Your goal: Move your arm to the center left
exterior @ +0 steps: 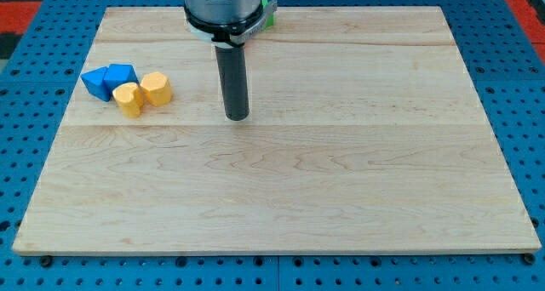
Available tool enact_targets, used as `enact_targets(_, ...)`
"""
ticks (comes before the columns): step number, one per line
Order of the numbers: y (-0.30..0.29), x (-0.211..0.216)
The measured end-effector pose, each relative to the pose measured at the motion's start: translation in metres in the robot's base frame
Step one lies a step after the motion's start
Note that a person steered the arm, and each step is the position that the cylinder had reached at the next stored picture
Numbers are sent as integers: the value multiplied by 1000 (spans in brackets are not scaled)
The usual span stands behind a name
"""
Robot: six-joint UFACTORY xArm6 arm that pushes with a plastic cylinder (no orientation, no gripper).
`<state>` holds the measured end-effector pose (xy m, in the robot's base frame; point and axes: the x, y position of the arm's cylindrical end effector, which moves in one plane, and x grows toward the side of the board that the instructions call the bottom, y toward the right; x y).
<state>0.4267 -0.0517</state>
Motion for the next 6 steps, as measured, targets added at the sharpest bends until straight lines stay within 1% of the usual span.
enact_targets(4,17,0)
enact_targets(6,81,-14)
